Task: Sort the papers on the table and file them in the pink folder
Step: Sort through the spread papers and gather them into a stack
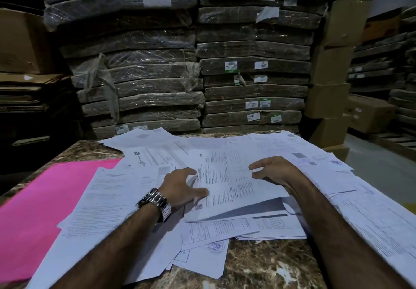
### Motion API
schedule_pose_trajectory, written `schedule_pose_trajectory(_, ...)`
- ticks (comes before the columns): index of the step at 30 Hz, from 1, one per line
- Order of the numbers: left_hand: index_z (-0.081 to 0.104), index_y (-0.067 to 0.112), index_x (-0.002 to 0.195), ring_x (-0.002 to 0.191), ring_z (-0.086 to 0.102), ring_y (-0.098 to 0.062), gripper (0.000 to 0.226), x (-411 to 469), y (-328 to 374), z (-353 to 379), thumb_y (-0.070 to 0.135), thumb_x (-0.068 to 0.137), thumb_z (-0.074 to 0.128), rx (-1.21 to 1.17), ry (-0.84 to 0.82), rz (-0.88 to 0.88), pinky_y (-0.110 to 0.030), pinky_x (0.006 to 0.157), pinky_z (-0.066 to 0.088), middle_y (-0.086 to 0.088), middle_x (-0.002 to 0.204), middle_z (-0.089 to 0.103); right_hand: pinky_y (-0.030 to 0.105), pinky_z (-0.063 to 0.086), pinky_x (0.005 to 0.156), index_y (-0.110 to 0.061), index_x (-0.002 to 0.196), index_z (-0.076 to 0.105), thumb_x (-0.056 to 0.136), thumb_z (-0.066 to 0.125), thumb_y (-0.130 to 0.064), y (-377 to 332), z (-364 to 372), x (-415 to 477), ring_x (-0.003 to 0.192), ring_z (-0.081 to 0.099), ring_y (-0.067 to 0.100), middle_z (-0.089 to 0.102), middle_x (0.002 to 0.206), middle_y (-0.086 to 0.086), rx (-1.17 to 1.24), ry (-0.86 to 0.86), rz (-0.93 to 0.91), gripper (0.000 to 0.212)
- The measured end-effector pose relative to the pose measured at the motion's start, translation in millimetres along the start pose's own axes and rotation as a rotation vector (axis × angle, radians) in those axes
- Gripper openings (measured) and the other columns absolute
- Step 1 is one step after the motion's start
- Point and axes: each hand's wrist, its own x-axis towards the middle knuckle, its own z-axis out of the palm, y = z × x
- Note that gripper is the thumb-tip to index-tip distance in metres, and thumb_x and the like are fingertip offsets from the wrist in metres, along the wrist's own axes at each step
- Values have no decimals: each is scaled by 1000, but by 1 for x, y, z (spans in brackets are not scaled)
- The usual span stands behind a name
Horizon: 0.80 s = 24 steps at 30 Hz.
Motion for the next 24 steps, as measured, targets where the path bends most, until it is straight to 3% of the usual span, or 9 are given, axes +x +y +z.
schedule_pose_trajectory(5, 44, 28, 138, 122, 49, -20, 68, 1, -1, -6, 48, 78, 70, -285, 8, -40, -30, 94, 46, -4, 141, 48, 14, 43, 54, -22, 102, 74, 86, 70, -11, 3, -11, -1, 78, 59, 7, 64, 99, -4, 62, 9, -25, 20)
schedule_pose_trajectory(9, 49, 29, 134, 98, 58, -9, 61, 1, 3, -8, 33, 79, 75, -563, 20, -52, -11, 62, 47, 0, 129, 50, 16, 45, 52, -22, 103, 74, 85, 71, -11, 3, -14, 1, 81, 65, 13, 70, 104, 2, 150, -2, -17, 21)
schedule_pose_trajectory(12, 56, 22, 128, 108, 60, -19, 59, 3, 3, -9, 19, 75, 80, -742, 20, -132, -27, 82, 53, -4, 126, 51, 17, 45, 53, -23, 102, 74, 85, 71, -11, 2, -13, -1, 84, 66, 14, 70, 104, 2, 170, -1, -30, 21)
schedule_pose_trajectory(14, 60, 15, 124, 101, 68, -28, 55, 6, 0, -11, 6, 73, 79, -954, -53, -210, -40, 91, 54, -12, 122, 62, 18, 47, 55, -22, 103, 75, 85, 71, -10, 2, -11, -1, 84, 66, 15, 70, 103, 3, 199, -20, -37, 22)
schedule_pose_trajectory(16, 62, 10, 119, 85, 73, -26, 47, 4, 2, -14, -2, 76, 75, -1060, -110, -204, -37, 76, 60, -17, 111, 69, 20, 48, 60, -22, 101, 75, 85, 71, -11, 1, -7, -2, 86, 65, 15, 70, 104, 2, 199, -27, -35, 20)
schedule_pose_trajectory(19, 66, 12, 113, 72, 74, -14, 34, 2, 5, -15, 0, 81, 70, -1003, -151, -183, -22, 58, 58, -10, 105, 72, 21, 49, 61, -23, 95, 75, 84, 72, -10, 1, 0, -1, 87, 67, 16, 71, 105, 3, 221, -51, -29, 18)
schedule_pose_trajectory(21, 68, 12, 110, 70, 73, -12, 29, 2, 4, -14, 1, 83, 68, -954, -192, -176, -22, 61, 58, -8, 97, 73, 20, 50, 61, -22, 94, 75, 83, 72, -9, 0, 4, -1, 84, 67, 14, 72, 106, 5, 232, -50, -23, 17)
schedule_pose_trajectory(23, 70, 13, 111, 82, 73, -16, 30, 5, 0, -14, 4, 82, 70, -887, -196, -170, -30, 81, 59, -9, 98, 74, 24, 55, 71, -20, 96, 75, 82, 73, -11, 1, 7, 0, 90, 67, 17, 71, 109, 8, 211, -18, -16, 17)
schedule_pose_trajectory(24, 70, 13, 111, 84, 73, -17, 31, 6, 0, -15, 4, 81, 70, -887, -188, -162, -31, 82, 59, -9, 99, 74, 25, 55, 76, -19, 99, 75, 82, 74, -11, 1, 9, 0, 93, 67, 19, 72, 109, 9, 219, -3, -13, 18)
